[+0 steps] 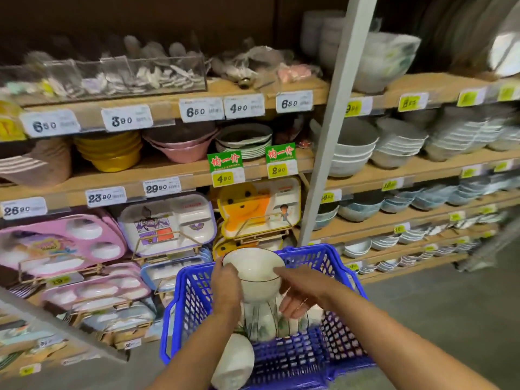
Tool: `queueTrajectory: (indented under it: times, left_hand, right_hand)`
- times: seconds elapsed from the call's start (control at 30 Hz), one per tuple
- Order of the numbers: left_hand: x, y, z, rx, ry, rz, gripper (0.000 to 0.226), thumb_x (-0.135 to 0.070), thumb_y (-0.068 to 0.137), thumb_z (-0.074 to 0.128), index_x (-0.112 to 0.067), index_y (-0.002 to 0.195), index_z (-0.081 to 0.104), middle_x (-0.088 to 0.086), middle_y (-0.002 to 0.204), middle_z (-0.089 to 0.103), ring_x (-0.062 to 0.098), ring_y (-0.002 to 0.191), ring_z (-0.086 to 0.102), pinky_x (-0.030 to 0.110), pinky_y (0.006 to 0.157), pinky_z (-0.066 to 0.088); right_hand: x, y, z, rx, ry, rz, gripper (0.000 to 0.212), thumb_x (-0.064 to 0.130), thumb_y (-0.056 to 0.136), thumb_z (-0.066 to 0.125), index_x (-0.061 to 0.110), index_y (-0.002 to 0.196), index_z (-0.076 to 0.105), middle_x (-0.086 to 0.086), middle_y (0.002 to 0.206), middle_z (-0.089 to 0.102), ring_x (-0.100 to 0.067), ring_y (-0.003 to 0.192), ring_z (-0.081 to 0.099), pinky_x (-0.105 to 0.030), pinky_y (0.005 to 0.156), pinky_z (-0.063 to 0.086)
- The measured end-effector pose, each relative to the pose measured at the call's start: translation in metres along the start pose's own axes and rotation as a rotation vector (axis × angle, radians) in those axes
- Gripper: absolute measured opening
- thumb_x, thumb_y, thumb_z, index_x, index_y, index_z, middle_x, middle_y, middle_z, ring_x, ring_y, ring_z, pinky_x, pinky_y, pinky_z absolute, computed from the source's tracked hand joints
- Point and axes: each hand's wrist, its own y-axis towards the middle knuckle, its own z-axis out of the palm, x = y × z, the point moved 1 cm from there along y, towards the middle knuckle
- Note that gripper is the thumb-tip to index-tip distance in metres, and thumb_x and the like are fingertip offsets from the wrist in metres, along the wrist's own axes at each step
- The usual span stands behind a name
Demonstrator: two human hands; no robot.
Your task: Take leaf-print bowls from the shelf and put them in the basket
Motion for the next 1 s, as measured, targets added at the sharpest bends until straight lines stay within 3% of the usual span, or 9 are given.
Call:
queueTrajectory:
  times: [0.13,0.27,0.37,0.43,0.53,0.7,0.8,0.9,1.0]
  left_hand:
    - [-0.06,-0.022,0.033,0.121,0.008,0.07,0.051,-0.015,0.079,0.039,-0.022,0.127,0.055,0.012,0.118,0.059,0.04,0.106,0.056,0.058,0.086,0.051]
    - [-0.099,-0.062,0.081,0.24,-0.067,0.083,0.038,-0.007,0.085,0.036,-0.016,0.115,0.057,0.011,0.107,0.061,0.033,0.09,0.056,0.036,0.07,0.048]
    - [-0.118,-0.103,0.119,0.331,-0.126,0.062,0.037,-0.007,0.082,0.036,-0.013,0.108,0.062,0.013,0.099,0.065,0.033,0.084,0.058,0.032,0.066,0.047]
    - [-0.124,-0.125,0.145,0.35,-0.136,0.084,0.028,-0.007,0.083,0.037,-0.013,0.095,0.062,0.011,0.092,0.064,0.03,0.077,0.057,0.028,0.061,0.044]
    - [-0.126,-0.155,0.194,0.373,-0.139,0.144,0.022,-0.01,0.084,0.041,-0.018,0.086,0.061,0.011,0.094,0.064,0.031,0.081,0.056,0.031,0.064,0.042]
    - [-0.117,-0.203,0.281,0.425,-0.228,0.202,0.023,-0.021,0.089,0.044,-0.021,0.081,0.066,0.0,0.07,0.072,0.025,0.073,0.062,0.031,0.062,0.046]
    - [-0.112,-0.223,0.33,0.464,-0.279,0.205,0.027,-0.027,0.089,0.043,-0.022,0.082,0.068,0.001,0.075,0.073,0.022,0.069,0.065,0.027,0.055,0.049]
    - [-0.113,-0.237,0.371,0.49,-0.318,0.194,0.028,-0.03,0.089,0.042,-0.024,0.089,0.07,-0.001,0.073,0.075,0.022,0.07,0.067,0.024,0.045,0.052]
    - [-0.117,-0.249,0.407,0.486,-0.309,0.212,0.029,-0.032,0.089,0.042,-0.023,0.089,0.07,-0.001,0.071,0.075,0.026,0.078,0.067,0.028,0.053,0.055]
  right_hand:
    - [0.024,-0.038,-0.04,-0.275,0.19,-0.219,0.058,0.061,0.094,0.041,0.009,0.11,0.062,-0.012,0.089,0.07,-0.025,0.072,0.068,-0.034,0.062,0.056]
    - [0.051,-0.076,-0.068,-0.435,0.442,-0.525,0.048,0.054,0.1,0.031,0.027,0.109,0.069,0.004,0.109,0.072,-0.014,0.1,0.066,-0.033,0.08,0.054]
    - [0.065,-0.11,-0.09,-0.498,0.577,-0.656,0.048,0.052,0.1,0.031,0.037,0.09,0.075,0.007,0.098,0.075,-0.009,0.091,0.069,-0.024,0.069,0.052]
    - [0.066,-0.13,-0.113,-0.546,0.668,-0.712,0.047,0.051,0.098,0.035,0.032,0.088,0.076,0.003,0.092,0.076,-0.01,0.083,0.071,-0.025,0.066,0.052]
    - [0.053,-0.16,-0.159,-0.589,0.753,-0.794,0.046,0.052,0.097,0.037,0.022,0.101,0.071,-0.003,0.096,0.076,-0.016,0.086,0.072,-0.027,0.064,0.053]
    - [0.027,-0.209,-0.242,-0.601,0.763,-0.857,0.046,0.047,0.099,0.035,0.02,0.098,0.072,-0.003,0.095,0.076,-0.017,0.085,0.072,-0.027,0.062,0.054]
    - [0.014,-0.234,-0.287,-0.62,0.745,-0.892,0.044,0.046,0.099,0.037,0.022,0.091,0.074,-0.003,0.093,0.076,-0.017,0.083,0.073,-0.031,0.066,0.054]
    - [0.009,-0.251,-0.325,-0.631,0.756,-0.879,0.04,0.048,0.098,0.04,0.023,0.098,0.072,-0.004,0.095,0.076,-0.022,0.089,0.071,-0.036,0.074,0.054]
    - [0.01,-0.261,-0.362,-0.645,0.752,-0.882,0.039,0.048,0.096,0.042,0.025,0.098,0.073,-0.005,0.1,0.075,-0.026,0.095,0.069,-0.04,0.076,0.053]
